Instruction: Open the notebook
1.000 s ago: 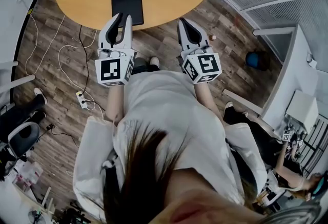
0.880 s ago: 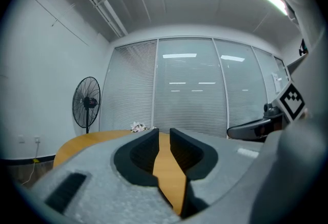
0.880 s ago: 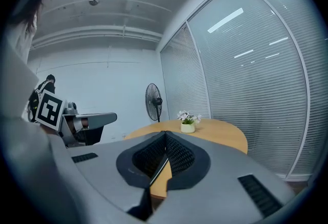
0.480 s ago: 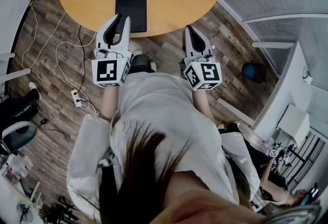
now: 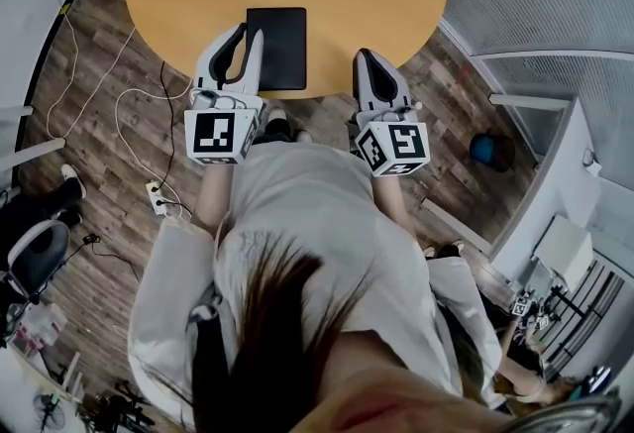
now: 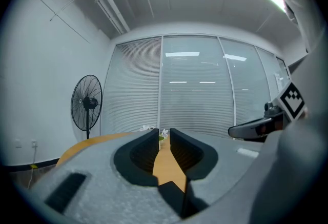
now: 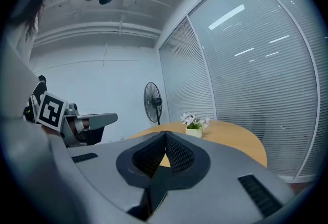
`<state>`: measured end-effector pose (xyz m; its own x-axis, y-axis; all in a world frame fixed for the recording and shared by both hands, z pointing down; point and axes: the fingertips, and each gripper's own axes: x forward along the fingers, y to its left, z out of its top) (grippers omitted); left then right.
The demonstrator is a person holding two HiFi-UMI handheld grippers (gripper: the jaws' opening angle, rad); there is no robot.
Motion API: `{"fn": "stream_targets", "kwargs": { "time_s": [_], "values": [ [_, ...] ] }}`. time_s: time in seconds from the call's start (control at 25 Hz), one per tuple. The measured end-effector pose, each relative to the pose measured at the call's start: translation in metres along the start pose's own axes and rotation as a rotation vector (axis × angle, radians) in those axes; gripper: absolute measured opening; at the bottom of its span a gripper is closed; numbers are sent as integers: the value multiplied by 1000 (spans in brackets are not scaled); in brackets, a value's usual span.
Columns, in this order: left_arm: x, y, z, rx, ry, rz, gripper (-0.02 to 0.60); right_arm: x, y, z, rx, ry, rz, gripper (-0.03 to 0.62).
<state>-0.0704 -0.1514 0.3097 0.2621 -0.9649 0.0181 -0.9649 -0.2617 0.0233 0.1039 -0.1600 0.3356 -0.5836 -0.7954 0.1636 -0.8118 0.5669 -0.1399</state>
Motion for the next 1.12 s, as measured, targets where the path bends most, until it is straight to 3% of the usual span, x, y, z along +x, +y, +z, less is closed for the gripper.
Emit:
{"fn": "stream_targets", "kwargs": {
  "time_s": [0.36, 0.72, 1.12],
  "values": [
    [8, 23, -18, -17, 32, -26, 81, 20, 1, -12, 24, 20, -60, 2],
    [-4, 27, -25, -34, 49, -34, 92, 31, 18, -16, 26, 38, -41, 1],
    [-11, 28, -32, -23, 76, 10, 117, 49, 18, -13, 33, 24, 16, 0]
  ]
}}
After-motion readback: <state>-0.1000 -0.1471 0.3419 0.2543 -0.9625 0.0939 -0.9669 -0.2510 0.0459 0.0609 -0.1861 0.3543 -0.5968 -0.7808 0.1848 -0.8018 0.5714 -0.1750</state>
